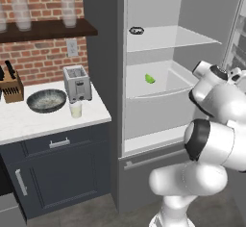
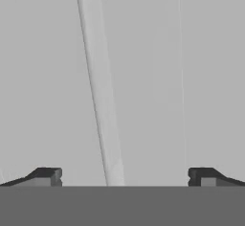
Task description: Grab a lemon wedge from the fridge and one ice cube from the ice bowl, and put them in the glass of lemonade.
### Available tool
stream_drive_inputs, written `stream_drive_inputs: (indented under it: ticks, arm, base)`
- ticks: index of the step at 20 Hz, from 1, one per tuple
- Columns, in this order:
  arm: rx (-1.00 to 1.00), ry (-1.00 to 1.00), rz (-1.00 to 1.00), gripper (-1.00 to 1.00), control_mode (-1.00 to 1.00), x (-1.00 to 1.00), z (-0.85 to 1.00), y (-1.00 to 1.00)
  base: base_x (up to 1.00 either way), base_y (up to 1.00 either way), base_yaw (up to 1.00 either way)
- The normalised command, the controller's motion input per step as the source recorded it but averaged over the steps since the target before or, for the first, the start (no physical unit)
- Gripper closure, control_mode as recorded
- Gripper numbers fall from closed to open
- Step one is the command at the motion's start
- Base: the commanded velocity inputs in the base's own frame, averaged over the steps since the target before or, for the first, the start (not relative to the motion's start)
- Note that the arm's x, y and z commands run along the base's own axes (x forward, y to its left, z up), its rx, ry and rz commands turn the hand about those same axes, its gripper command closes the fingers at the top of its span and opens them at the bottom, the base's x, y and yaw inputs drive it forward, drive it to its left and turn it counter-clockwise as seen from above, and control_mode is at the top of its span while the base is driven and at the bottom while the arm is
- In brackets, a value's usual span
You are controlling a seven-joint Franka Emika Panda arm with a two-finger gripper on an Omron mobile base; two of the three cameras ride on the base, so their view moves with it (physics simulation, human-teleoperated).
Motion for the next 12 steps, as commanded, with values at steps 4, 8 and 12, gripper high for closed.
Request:
stream_drive_inputs:
  ticks: [4,8,12]
  arm:
    - [0.03,-0.48,-0.05,-1.00,-1.00,-0.70,-0.55,-0.77]
    - [0.00,-0.84,0.01,-1.00,-1.00,-0.88,-0.40,-0.35]
    - [-0.02,-0.76,0.05,-1.00,-1.00,-0.79,-0.10,-0.20]
  base:
    - [0.00,0.00,0.00]
    - [0.00,0.00,0.00]
    - [0.00,0.00,0.00]
